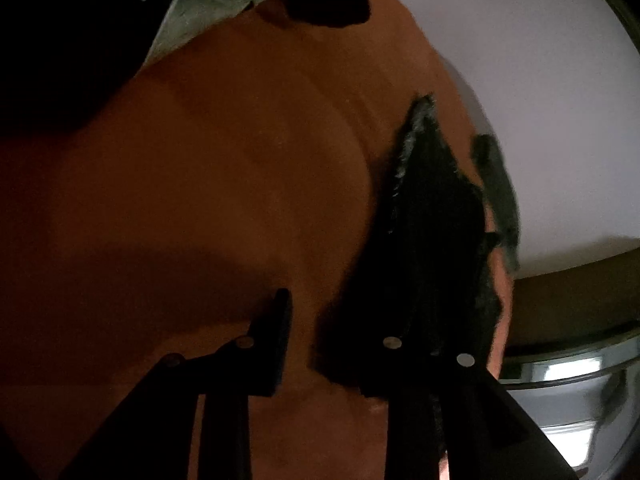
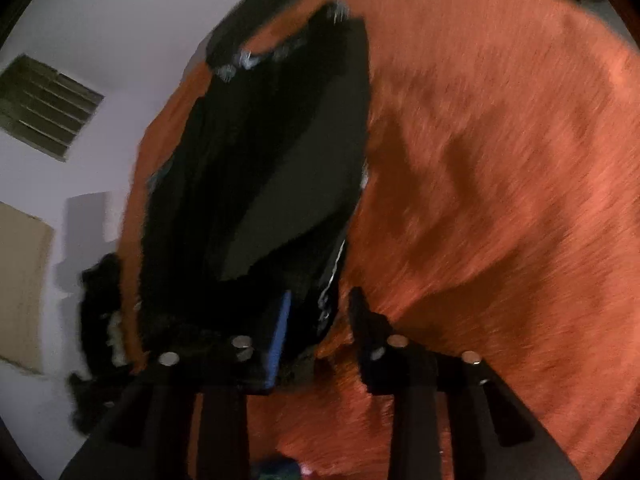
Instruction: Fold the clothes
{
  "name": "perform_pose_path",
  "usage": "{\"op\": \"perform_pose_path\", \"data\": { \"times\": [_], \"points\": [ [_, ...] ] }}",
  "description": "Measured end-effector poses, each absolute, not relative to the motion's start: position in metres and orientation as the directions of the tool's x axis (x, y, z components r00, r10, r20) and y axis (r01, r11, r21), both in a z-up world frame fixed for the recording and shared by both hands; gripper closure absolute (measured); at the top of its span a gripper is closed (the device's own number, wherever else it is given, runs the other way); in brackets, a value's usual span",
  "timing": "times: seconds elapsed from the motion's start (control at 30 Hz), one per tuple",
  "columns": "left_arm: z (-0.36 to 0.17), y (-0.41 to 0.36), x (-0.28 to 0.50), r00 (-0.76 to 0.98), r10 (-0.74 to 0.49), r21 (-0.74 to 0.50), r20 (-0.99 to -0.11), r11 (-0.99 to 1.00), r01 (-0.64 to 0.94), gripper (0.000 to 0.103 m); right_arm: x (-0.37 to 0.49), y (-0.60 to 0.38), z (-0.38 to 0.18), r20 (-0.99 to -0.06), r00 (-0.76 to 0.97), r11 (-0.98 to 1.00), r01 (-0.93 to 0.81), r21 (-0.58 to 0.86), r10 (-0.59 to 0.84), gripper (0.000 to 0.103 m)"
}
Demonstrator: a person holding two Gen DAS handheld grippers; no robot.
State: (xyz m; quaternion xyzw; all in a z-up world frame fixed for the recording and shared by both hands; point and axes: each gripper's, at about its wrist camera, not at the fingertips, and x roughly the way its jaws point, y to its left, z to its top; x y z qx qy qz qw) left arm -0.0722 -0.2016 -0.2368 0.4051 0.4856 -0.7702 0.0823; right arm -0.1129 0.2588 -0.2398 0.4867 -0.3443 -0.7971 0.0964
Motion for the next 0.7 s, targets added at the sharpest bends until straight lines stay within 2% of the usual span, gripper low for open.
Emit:
{"op": "perform_pose_path", "data": {
  "times": [0.07,0.2,0.27,0.37,0.53,0.7],
  "points": [
    [-0.234,-0.194,-0.081,-0.653,0.297,-0.687,-0.697,-0.54,0.487,0.071,-0.11,0.257,-0.229,-0.716,-0.532,-0.773,-0.167,0.612,-0.452,0.089],
    [-0.228,-0.167,-0.095,-0.62,0.332,-0.645,-0.711,-0.658,0.388,0.065,-0.109,0.249,-0.222,-0.729,-0.544,-0.81,-0.141,0.569,-0.416,0.09],
    [-0.231,-0.156,-0.101,-0.567,0.291,-0.564,-0.771,-0.725,0.395,0.065,-0.112,0.243,-0.231,-0.756,-0.515,-0.836,-0.128,0.533,-0.404,0.09],
    [-0.241,-0.145,-0.109,-0.476,0.216,-0.437,-0.853,-0.794,0.423,0.065,-0.117,0.24,-0.245,-0.836,-0.452,-0.893,-0.163,0.42,-0.311,0.093],
    [-0.251,-0.151,-0.107,-0.482,0.249,-0.482,-0.84,-0.75,0.452,0.063,-0.121,0.238,-0.252,-0.889,-0.409,-0.936,-0.185,0.301,-0.205,0.093],
    [-0.241,-0.149,-0.106,-0.488,0.256,-0.495,-0.834,-0.738,0.459,0.063,-0.119,0.242,-0.245,-0.882,-0.408,-0.919,-0.204,0.338,-0.234,0.093]
  ]
}}
